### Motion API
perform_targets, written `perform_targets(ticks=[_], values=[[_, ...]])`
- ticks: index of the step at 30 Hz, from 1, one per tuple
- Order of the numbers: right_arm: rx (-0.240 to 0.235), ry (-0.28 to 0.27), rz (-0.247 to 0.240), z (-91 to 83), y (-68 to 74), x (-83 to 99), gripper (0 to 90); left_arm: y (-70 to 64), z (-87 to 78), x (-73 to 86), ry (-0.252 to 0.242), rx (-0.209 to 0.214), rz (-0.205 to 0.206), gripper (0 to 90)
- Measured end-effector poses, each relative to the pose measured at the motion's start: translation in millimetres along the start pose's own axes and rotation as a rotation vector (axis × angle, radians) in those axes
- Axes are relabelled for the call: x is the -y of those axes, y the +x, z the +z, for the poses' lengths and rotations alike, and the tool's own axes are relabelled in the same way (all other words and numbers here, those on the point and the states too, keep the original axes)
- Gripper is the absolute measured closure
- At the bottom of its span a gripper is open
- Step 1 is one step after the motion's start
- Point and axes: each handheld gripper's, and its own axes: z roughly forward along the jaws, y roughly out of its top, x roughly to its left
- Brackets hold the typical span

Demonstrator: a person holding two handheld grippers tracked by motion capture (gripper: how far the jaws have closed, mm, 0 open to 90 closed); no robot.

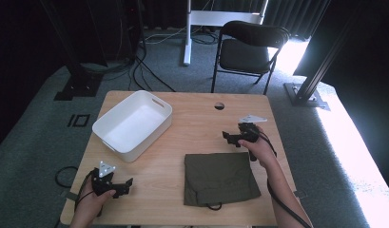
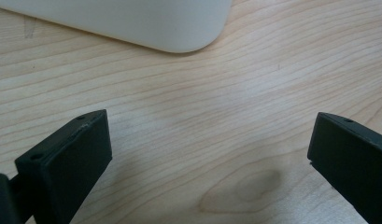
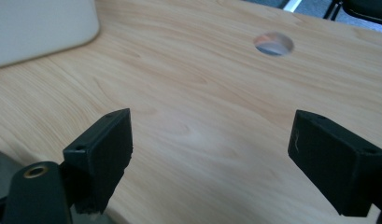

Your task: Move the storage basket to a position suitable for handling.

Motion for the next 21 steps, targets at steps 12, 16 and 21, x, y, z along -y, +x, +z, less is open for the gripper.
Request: perform_targets(ticks=[12,16,21], values=[[-0.057,-0.019,-0.047,33.2,30.0,-38.3,13.8,-2.3,2.9,2.3,0.002,0.012,-0.009,0.9],[-0.07,-0.027,-0.056,42.8,38.4,-50.3,13.8,-3.4,4.8,4.0,0.007,0.02,-0.009,0.9],[-0.099,-0.041,-0.068,55.5,52.0,-64.8,14.3,-3.7,2.0,3.1,-0.01,0.02,-0.018,0.9]])
